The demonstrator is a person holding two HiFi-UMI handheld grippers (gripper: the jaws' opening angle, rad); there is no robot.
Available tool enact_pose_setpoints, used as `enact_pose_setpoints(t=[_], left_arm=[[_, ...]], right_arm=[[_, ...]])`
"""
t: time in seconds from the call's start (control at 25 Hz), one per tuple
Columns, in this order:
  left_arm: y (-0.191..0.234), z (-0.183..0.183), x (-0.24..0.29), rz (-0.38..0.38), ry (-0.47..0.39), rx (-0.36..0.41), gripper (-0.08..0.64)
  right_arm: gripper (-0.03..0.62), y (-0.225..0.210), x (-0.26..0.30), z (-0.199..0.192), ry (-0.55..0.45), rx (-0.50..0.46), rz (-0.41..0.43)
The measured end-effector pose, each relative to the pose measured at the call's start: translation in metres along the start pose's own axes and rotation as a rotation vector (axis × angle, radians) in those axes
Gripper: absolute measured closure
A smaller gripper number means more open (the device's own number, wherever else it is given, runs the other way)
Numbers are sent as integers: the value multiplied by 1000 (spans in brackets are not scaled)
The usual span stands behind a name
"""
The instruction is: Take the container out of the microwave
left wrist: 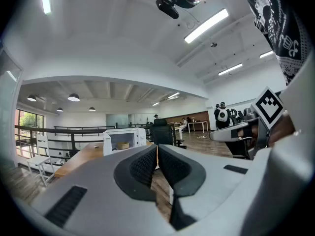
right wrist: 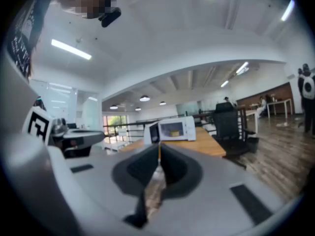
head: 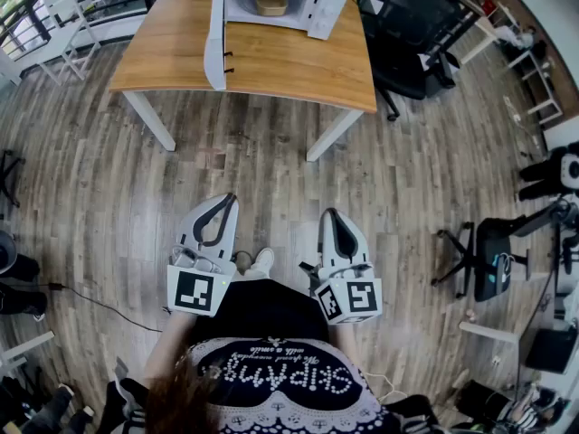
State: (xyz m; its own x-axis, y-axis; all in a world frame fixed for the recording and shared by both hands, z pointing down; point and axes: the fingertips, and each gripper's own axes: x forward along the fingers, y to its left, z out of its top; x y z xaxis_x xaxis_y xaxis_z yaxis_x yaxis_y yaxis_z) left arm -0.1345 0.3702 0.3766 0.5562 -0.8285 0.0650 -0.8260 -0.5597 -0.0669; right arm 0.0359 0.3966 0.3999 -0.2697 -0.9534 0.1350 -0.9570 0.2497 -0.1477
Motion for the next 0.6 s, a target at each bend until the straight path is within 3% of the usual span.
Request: enact_pose_setpoints(t=[0.6], left_arm=[[-17,0,7,6,-4,13,523]], right_arm=[[557,-17,-7,-3,7,-10,16]])
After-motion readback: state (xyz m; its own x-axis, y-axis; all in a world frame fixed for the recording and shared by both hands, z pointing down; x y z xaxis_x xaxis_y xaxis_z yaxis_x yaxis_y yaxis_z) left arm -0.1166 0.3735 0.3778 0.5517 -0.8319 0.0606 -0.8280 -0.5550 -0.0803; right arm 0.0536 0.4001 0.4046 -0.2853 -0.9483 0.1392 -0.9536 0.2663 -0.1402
